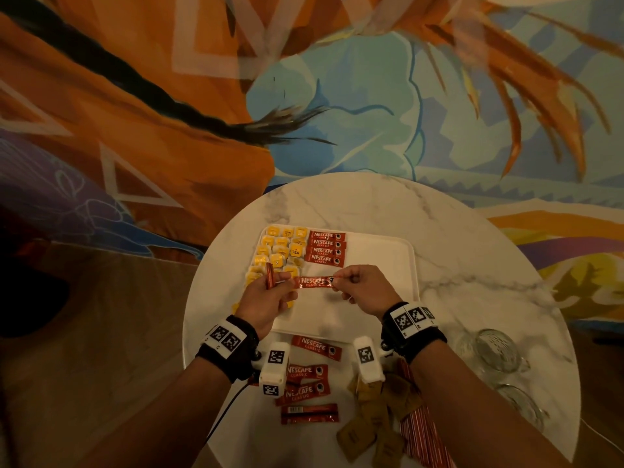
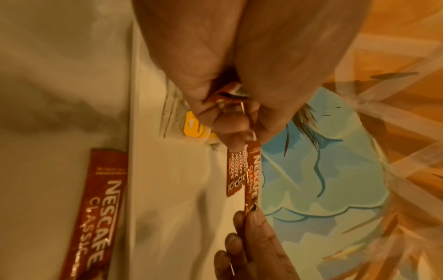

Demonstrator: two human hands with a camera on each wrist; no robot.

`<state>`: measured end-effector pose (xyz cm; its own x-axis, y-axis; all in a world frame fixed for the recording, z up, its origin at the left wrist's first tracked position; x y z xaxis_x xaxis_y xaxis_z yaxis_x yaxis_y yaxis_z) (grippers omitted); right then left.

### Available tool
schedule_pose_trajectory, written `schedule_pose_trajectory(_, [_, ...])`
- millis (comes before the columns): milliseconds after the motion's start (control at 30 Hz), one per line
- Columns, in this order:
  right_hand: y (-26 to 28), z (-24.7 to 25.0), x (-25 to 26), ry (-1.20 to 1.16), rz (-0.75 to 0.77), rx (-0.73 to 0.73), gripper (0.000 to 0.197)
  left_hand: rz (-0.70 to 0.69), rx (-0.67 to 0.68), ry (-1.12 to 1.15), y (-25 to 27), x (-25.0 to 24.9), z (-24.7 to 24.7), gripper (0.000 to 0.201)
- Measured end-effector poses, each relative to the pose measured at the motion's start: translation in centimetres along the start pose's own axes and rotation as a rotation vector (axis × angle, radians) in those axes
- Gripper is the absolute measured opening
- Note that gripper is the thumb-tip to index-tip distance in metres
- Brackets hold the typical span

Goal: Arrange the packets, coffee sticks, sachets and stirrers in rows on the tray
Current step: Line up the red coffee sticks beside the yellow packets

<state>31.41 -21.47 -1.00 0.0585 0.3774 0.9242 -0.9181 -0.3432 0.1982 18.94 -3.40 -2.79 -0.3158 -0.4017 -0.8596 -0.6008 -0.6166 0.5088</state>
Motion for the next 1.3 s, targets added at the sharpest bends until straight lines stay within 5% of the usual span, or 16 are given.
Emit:
schedule_pose_trajectory(200, [-2.7, 2.5, -2.4, 0.066, -0.073, -0.233, 0.012, 0.115, 0.017, 0.063, 0.4, 0.7, 0.0, 0.016])
schedule_pose_trajectory(400, [-4.4, 0.6, -2.5, 0.253, -0.051, -0.249, 0.002, 0.239, 0.133, 0.107, 1.7, 1.1, -0.9, 0.041])
schedule_pose_trajectory(500, [-4.9, 0.0, -2.0, 0.354, -0.023, -0.265, 0.017, 0.248, 0.193, 0.044, 2.0, 1.4, -1.0, 0.052])
schedule_pose_trajectory(933, [-5.7, 0.4, -1.9, 0.514, -0.039, -0.317, 0.018, 0.154, 0.158, -0.117, 1.1, 1.6, -0.3, 0.041])
schedule_pose_trajectory(1300, [-4.1, 0.8, -1.6, 0.367, -0.019, -0.284, 0.017, 0.071, 0.119, -0.069, 0.9, 1.2, 0.1, 0.027])
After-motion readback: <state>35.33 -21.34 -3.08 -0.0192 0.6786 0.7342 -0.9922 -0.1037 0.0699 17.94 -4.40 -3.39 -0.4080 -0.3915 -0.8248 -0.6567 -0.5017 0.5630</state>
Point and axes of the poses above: each hand's wrist, its own y-axis away from the middle knuckle, its own z-axis out of the back of the hand, x = y × z, the point moved 10 cm from there along -y, towards the middle knuckle, and after that the axes turned 13 degrees about -x, right-handed, at the moved point
